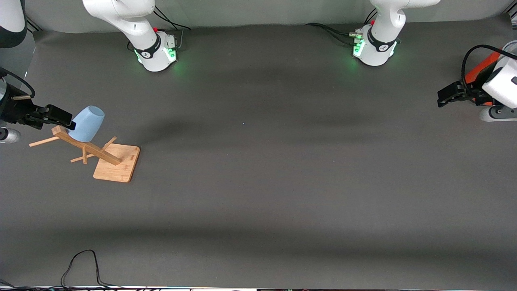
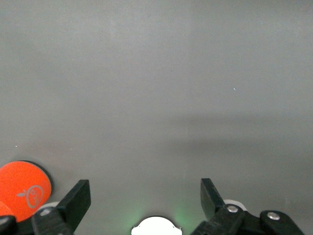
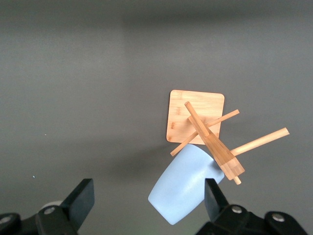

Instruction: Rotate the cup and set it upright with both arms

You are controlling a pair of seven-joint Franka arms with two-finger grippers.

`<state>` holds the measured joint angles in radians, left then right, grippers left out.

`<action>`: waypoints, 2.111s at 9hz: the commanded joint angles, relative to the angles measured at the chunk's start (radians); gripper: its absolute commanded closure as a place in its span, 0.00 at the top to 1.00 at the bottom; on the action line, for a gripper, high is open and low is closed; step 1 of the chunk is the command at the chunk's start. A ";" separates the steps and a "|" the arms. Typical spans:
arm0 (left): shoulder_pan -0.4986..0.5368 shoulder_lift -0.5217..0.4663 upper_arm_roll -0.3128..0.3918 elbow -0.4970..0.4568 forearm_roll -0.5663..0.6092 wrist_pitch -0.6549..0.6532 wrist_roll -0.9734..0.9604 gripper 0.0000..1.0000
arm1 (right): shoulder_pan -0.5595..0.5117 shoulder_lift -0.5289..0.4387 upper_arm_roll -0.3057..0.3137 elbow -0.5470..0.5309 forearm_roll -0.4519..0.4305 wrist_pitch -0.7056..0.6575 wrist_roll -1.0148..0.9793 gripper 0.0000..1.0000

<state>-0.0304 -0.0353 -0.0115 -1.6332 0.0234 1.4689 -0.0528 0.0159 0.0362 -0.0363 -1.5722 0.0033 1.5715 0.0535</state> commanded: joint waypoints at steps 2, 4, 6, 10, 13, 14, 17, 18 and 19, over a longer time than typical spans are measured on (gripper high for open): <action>-0.006 0.017 0.019 0.042 0.023 -0.028 -0.012 1.00 | -0.004 -0.002 0.001 -0.005 0.009 0.013 -0.021 1.00; 0.004 0.031 0.018 0.047 0.023 -0.044 0.001 1.00 | -0.004 -0.001 0.001 -0.008 0.009 0.015 -0.021 1.00; -0.002 0.043 0.016 0.055 0.018 -0.070 -0.001 1.00 | -0.005 -0.040 -0.007 -0.055 0.006 0.013 -0.023 1.00; 0.004 0.058 0.016 0.049 0.016 -0.107 0.002 1.00 | -0.005 -0.217 -0.086 -0.227 -0.023 0.019 -0.026 1.00; -0.002 0.075 0.015 0.049 0.013 -0.095 0.001 1.00 | -0.004 -0.211 -0.088 -0.229 -0.011 0.005 0.276 1.00; -0.002 0.080 0.015 0.049 0.012 -0.093 0.001 1.00 | -0.004 -0.211 -0.086 -0.230 -0.008 0.002 0.415 1.00; 0.001 0.097 0.015 0.050 0.013 -0.084 0.001 1.00 | -0.004 -0.214 -0.090 -0.312 0.007 0.054 0.595 1.00; 0.000 0.097 0.015 0.050 0.013 -0.084 0.001 1.00 | -0.005 -0.222 -0.096 -0.380 0.029 0.115 0.595 1.00; -0.002 0.103 0.015 0.050 0.012 -0.084 0.001 1.00 | -0.004 -0.223 -0.105 -0.428 0.029 0.166 0.595 1.00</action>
<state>-0.0248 0.0515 -0.0009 -1.6101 0.0324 1.3891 -0.0527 0.0086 -0.1576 -0.1277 -1.9172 0.0124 1.6712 0.6262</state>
